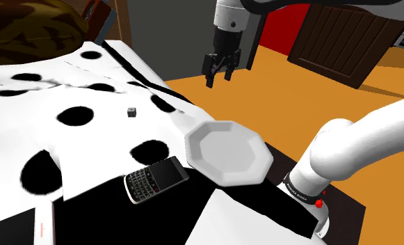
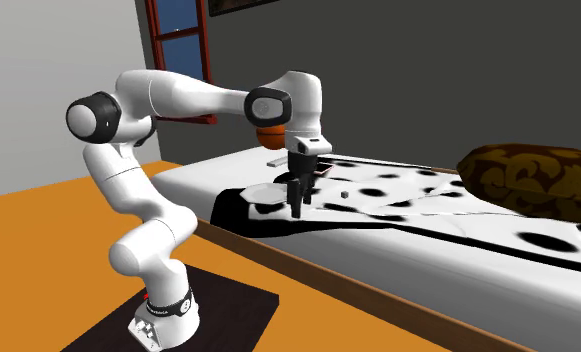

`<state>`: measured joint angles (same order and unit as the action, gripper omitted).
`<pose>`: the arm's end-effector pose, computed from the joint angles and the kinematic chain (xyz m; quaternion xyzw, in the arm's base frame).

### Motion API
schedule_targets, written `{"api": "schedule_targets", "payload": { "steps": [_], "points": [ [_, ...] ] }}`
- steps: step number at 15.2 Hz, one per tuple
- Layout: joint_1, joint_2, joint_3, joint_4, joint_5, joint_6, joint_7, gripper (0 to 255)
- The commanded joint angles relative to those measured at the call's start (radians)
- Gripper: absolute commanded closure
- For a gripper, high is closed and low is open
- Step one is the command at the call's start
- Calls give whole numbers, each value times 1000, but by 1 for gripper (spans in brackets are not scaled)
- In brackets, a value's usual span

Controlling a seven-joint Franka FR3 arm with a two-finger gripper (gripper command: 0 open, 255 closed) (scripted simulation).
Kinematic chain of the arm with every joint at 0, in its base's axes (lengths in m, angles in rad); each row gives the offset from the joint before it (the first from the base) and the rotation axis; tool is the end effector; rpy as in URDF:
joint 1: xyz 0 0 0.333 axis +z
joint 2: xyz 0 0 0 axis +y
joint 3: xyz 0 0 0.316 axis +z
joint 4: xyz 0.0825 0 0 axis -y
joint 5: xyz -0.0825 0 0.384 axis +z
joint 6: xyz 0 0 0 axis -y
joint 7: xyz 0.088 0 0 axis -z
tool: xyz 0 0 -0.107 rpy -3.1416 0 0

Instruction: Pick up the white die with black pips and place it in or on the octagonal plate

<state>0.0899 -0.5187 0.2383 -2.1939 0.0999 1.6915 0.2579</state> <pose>0.3695 0.1536 0.5776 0.9999 0.0142 0.0048 0.0081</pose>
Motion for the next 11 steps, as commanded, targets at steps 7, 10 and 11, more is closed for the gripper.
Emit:
{"api": "schedule_targets", "payload": {
  "steps": [7, 10, 11],
  "points": [
    [42, 228, 140, 205, -5, 26, 129, 0],
    [58, 324, 190, 300, -29, 24, 181, 0],
    [65, 357, 206, 334, -40, 21, 200, 0]
  ]
}}
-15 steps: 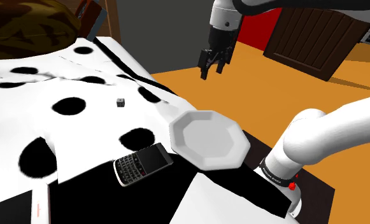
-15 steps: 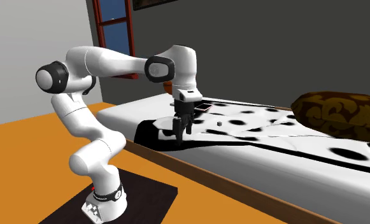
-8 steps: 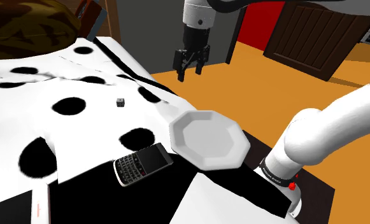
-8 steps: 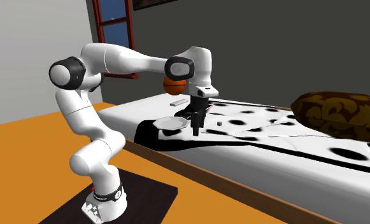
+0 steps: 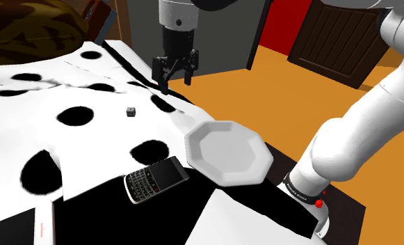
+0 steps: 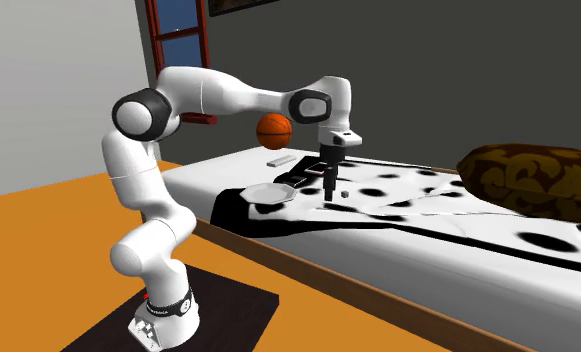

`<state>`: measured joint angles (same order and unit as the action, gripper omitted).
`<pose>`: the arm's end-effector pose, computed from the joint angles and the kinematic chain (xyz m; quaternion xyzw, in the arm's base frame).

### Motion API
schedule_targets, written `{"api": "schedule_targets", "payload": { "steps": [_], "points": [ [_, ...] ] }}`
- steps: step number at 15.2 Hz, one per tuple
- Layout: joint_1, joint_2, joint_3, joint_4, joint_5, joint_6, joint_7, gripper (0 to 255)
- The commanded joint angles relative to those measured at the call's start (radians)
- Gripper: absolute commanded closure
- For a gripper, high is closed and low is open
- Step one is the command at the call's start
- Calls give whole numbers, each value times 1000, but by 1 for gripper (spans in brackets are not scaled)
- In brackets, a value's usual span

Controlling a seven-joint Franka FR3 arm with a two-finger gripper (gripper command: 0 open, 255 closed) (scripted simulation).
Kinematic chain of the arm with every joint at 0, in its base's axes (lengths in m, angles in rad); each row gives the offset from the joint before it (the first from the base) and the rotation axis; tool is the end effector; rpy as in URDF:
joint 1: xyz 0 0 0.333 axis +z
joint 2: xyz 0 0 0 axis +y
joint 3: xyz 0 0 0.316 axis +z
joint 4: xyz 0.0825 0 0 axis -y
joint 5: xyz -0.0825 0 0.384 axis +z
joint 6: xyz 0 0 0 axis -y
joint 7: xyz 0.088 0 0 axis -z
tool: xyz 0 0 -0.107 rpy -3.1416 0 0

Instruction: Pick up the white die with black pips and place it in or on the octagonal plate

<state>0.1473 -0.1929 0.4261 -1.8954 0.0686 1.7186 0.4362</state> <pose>0.4131 0.2931 0.5752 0.9982 0.0600 0.0026 0.0051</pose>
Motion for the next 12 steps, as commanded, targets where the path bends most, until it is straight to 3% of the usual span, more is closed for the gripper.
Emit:
{"api": "schedule_targets", "payload": {
  "steps": [1, 9, 12],
  "points": [
    [15, 66, 34, 71, -21, -9, 40, 0],
    [125, 381, 134, 415, -171, -80, 192, 0],
    [125, 379, 132, 385, -170, -52, 192, 0]
  ]
}}
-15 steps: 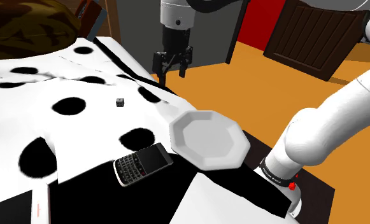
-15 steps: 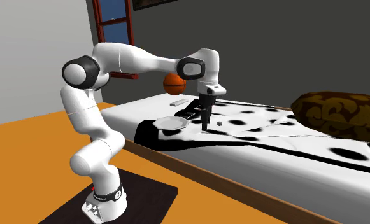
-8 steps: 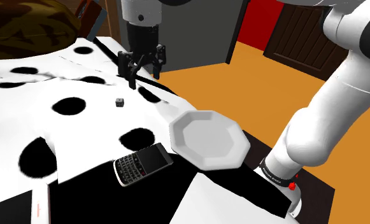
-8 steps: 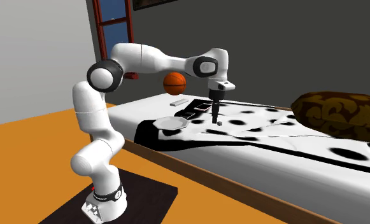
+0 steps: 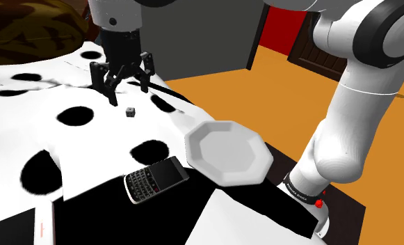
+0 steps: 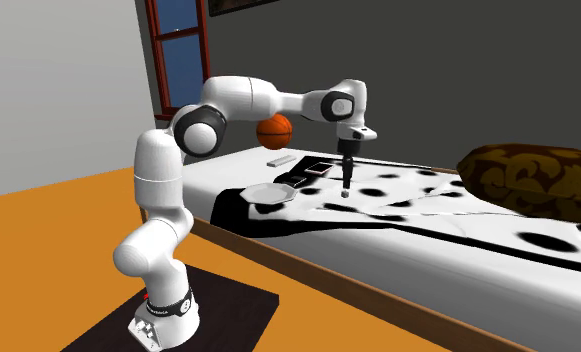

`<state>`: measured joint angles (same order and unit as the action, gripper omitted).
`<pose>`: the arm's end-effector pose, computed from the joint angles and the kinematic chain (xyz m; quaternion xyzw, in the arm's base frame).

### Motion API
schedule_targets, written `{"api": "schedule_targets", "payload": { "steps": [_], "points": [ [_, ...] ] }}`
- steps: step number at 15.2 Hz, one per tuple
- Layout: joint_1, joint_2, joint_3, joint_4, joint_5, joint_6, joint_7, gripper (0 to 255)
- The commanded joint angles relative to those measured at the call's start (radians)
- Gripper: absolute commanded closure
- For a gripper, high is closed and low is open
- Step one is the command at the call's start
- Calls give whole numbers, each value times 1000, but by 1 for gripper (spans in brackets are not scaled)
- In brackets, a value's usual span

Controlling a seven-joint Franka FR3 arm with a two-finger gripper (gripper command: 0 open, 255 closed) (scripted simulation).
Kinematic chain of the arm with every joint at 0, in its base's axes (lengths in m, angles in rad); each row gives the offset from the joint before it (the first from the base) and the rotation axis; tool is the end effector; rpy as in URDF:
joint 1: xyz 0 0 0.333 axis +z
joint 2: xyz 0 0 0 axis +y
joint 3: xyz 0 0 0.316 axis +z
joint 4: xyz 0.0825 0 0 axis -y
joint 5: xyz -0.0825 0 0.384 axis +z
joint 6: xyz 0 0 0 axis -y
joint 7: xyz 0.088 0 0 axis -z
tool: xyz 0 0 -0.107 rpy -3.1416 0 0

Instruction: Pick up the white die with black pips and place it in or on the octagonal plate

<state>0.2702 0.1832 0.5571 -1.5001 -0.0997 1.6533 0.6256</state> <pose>0.4391 0.4218 0.5730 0.9949 0.1011 0.0001 0.0019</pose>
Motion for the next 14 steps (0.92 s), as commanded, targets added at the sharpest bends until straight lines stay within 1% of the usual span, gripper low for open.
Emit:
{"api": "schedule_targets", "payload": {
  "steps": [1, 5, 13, 14],
  "points": [
    [0, 0, 0, -27, 0, 27, 2, 0],
    [-5, -6, -2, -96, 2, 91, 2, 0],
    [-5, -6, -2, -95, 2, 91, 2, 0],
    [-5, -6, -2, -95, 2, 91, 2, 255]
  ]
}}
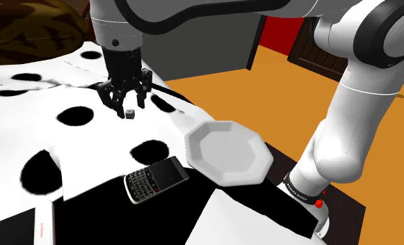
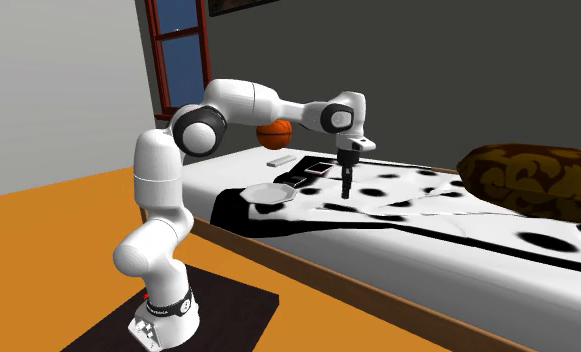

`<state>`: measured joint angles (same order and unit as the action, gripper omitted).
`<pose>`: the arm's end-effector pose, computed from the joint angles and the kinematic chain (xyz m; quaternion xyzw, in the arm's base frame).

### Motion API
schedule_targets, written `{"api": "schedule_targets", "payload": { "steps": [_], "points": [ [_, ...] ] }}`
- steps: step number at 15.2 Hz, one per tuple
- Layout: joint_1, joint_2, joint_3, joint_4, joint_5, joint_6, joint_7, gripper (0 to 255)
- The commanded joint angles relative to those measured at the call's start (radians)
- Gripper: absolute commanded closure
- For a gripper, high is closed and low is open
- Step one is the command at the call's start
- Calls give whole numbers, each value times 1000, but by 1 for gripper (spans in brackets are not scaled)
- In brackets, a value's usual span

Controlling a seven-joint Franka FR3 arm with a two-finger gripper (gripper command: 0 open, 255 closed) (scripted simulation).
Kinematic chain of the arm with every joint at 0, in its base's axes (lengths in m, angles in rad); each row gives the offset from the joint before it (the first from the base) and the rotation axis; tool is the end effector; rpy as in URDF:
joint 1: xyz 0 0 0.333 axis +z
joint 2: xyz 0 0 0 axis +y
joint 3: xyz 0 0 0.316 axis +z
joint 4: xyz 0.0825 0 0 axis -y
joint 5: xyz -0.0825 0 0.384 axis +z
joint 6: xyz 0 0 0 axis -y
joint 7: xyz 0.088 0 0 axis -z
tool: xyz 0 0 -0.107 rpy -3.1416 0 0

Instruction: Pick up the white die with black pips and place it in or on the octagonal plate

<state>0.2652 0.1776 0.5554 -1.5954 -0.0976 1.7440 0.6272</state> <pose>0.4391 0.4237 0.5384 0.9948 0.1015 0.0002 0.0017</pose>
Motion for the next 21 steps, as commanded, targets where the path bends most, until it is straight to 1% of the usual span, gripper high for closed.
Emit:
{"api": "schedule_targets", "payload": {
  "steps": [1, 9, 21],
  "points": [
    [0, 0, 0, 0, 0, 0, 0, 255],
    [0, 0, 0, 0, 0, 0, 0, 255],
    [19, 30, 6, 199, -15, -173, 6, 255]
  ]
}}
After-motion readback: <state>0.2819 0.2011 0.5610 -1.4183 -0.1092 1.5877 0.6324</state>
